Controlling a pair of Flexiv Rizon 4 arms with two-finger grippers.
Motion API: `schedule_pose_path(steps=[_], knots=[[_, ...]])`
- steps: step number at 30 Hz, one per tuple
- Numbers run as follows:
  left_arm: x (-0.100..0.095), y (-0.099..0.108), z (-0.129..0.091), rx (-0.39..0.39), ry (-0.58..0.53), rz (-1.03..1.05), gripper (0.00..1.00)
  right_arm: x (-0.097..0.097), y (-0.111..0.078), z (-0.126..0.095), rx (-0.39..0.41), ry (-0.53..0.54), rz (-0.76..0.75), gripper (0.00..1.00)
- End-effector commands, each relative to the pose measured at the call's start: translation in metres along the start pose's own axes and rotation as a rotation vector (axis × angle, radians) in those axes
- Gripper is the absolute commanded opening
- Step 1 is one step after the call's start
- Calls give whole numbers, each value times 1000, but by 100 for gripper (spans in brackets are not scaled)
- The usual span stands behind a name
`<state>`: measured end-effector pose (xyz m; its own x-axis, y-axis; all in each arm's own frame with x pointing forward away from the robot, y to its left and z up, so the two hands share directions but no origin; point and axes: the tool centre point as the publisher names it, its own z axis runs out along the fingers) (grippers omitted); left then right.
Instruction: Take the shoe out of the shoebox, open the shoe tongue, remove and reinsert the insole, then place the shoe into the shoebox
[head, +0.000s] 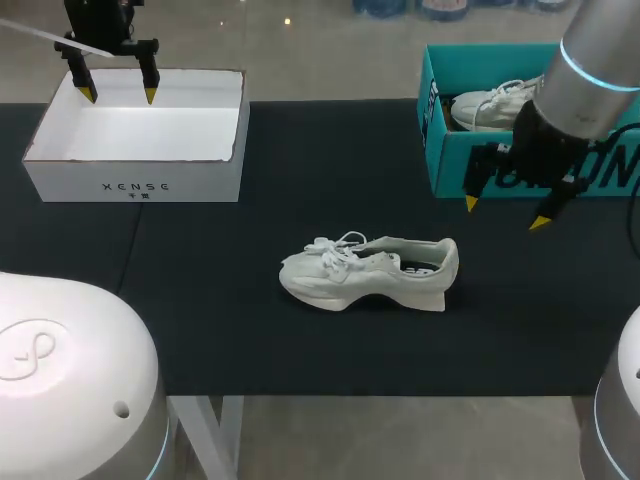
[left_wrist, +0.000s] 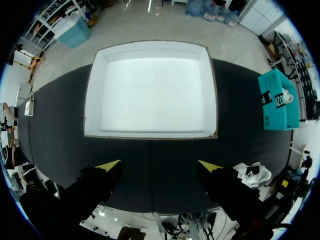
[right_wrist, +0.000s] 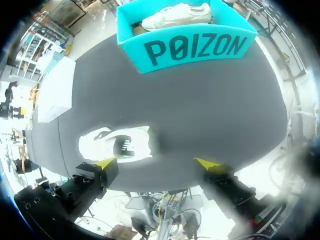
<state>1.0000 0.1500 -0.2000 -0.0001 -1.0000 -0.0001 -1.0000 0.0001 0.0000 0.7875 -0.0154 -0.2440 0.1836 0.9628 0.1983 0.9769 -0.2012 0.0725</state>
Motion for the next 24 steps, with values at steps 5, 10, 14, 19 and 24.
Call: schedule_pose_path(steps=[5,10,14,19,24], knots=[[0,0,0,0,0,0,100,-6,-5,-2,-69,39,-742,100],[0,0,0,0,0,0,100,-6,-5,-2,-69,39,-742,100],[0,0,0,0,0,0,100,-6,-5,-2,-69,39,-742,100],[0,0,0,0,0,0,100,-25,-1,-14,-229,263,-1350,100],[0,0,0,0,0,0,100,-41,-8,-14,-271,383,-1756,100]])
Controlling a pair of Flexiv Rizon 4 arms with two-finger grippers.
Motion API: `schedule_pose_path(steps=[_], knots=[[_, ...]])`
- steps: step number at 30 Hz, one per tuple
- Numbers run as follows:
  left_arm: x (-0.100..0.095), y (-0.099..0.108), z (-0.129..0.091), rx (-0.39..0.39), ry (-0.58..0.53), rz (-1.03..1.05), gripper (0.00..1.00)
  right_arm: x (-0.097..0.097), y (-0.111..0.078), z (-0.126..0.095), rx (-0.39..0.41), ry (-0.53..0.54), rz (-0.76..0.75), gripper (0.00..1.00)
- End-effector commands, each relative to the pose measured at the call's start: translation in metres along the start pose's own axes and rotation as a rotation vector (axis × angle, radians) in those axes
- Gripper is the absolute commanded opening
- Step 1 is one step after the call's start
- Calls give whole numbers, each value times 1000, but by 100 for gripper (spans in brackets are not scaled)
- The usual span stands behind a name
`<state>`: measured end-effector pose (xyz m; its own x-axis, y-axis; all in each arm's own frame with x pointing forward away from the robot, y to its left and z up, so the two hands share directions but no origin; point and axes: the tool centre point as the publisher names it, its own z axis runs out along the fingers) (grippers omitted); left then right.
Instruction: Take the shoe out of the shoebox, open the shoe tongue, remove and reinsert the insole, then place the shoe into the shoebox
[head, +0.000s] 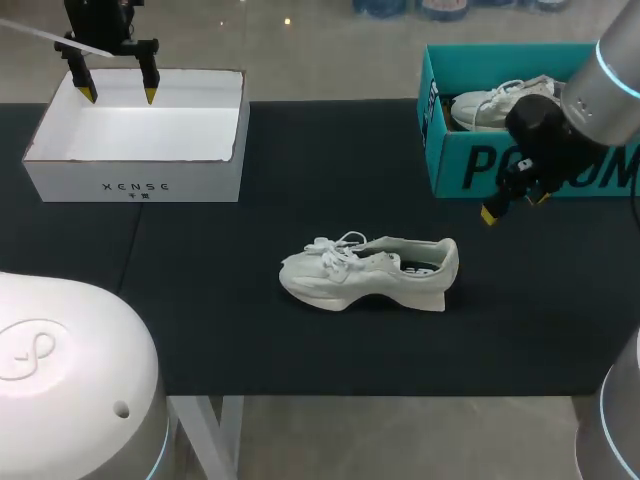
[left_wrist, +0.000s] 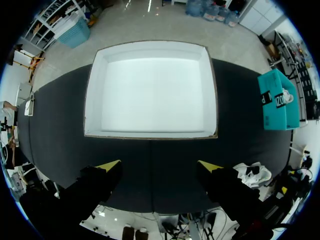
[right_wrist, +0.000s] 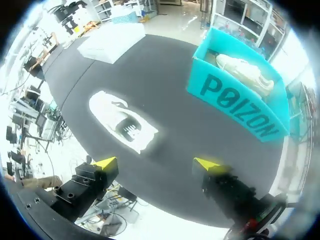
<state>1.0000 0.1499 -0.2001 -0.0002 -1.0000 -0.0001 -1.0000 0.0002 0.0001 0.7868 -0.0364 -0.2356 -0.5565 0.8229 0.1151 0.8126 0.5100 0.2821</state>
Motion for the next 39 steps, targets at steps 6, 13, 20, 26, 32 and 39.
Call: schedule_pose_path(steps=[6,13,20,26,32,39], knots=[[0,0,0,0,0,0,100,-4,-38,-16,-329,365,-1277,100],[0,0,0,0,0,0,100,-4,-38,-16,-329,365,-1277,100],[0,0,0,0,0,0,100,-4,-38,-16,-329,365,-1277,100],[0,0,0,0,0,0,100,-4,-38,-16,-329,365,-1277,100],[0,0,0,0,0,0,100,-4,-38,-16,-329,365,-1277,100],[0,0,0,0,0,0,100,1,-36,0,-385,405,-1210,100]])
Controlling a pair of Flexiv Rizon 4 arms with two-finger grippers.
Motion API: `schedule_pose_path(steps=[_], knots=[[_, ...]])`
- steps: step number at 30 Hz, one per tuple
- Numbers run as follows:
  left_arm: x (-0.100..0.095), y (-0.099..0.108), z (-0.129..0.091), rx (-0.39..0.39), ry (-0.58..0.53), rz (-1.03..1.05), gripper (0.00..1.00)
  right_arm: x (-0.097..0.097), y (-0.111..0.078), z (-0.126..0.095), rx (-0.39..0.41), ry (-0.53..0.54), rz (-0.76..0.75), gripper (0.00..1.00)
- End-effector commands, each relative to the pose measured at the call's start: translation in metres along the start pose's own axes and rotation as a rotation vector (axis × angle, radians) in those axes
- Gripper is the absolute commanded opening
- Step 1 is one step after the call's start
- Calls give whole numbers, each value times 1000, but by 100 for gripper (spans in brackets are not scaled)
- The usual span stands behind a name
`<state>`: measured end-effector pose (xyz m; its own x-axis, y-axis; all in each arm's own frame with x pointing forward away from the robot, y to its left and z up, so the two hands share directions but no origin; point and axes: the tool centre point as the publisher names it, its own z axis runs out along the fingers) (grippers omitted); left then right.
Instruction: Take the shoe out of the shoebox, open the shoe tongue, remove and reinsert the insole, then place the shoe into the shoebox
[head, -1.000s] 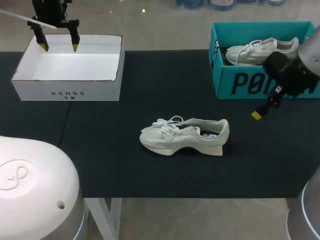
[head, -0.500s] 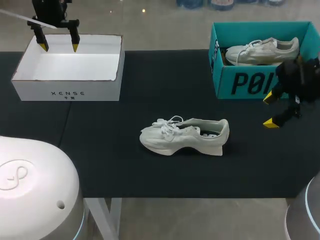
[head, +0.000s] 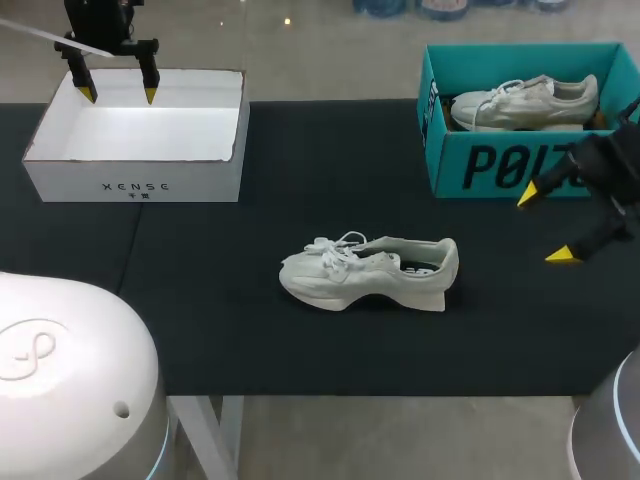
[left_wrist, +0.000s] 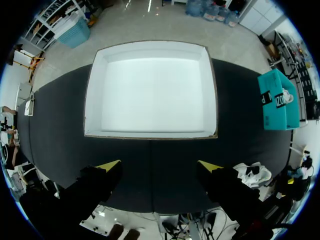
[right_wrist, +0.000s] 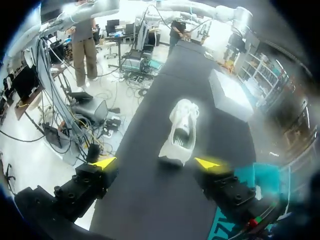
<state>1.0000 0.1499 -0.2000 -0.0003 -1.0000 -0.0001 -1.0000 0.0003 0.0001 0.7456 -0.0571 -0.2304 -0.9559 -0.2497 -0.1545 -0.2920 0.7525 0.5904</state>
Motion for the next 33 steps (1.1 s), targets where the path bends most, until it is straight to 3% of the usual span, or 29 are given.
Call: schedule_pose_path(steps=[1,14,33], knots=[[0,0,0,0,0,0,100,-10,-13,17,-111,6,18,100],[0,0,0,0,0,0,100,6,-42,51,-294,-141,239,100],[0,0,0,0,0,0,100,-6,-65,89,-468,-158,247,100]])
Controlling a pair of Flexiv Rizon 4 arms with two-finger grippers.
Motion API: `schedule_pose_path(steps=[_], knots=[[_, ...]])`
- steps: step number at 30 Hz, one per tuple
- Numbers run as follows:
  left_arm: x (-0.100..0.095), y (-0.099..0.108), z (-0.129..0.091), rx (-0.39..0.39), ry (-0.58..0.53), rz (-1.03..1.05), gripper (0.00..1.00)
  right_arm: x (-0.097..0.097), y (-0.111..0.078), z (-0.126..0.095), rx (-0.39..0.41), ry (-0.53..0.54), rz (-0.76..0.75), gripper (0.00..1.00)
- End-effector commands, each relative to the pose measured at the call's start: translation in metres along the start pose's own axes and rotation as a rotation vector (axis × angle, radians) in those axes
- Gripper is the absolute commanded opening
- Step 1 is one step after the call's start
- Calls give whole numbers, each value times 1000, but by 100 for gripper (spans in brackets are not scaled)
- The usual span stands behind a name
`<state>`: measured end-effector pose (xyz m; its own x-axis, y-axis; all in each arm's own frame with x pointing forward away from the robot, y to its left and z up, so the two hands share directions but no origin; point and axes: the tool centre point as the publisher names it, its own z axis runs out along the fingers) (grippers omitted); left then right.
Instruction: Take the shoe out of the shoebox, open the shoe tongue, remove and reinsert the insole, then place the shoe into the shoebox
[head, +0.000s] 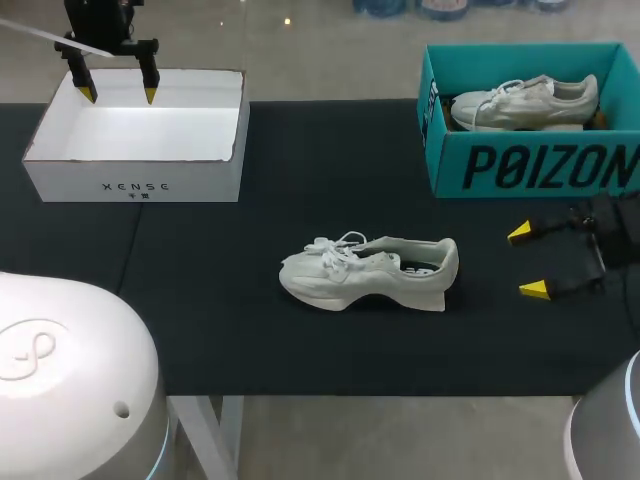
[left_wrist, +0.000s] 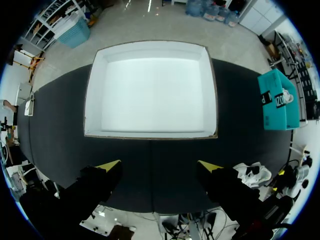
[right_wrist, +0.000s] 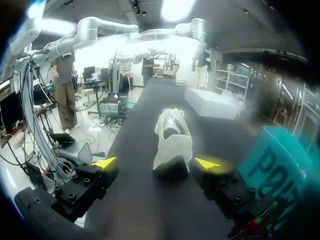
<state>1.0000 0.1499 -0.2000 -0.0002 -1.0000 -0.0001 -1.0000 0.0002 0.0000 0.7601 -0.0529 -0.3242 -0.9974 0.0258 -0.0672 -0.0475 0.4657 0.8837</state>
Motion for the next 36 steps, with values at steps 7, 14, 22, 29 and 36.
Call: schedule_pose_path(steps=[7,14,22,29,36], knots=[[0,0,0,0,0,0,100,-5,-23,25,-66,21,11,100],[0,0,0,0,0,0,100,-7,-29,34,-64,0,18,100],[0,0,0,0,0,0,100,-20,-38,49,-65,-56,41,100],[0,0,0,0,0,0,100,-29,-40,63,-66,-75,47,100],[0,0,0,0,0,0,100,-41,-36,84,-68,-72,25,100]])
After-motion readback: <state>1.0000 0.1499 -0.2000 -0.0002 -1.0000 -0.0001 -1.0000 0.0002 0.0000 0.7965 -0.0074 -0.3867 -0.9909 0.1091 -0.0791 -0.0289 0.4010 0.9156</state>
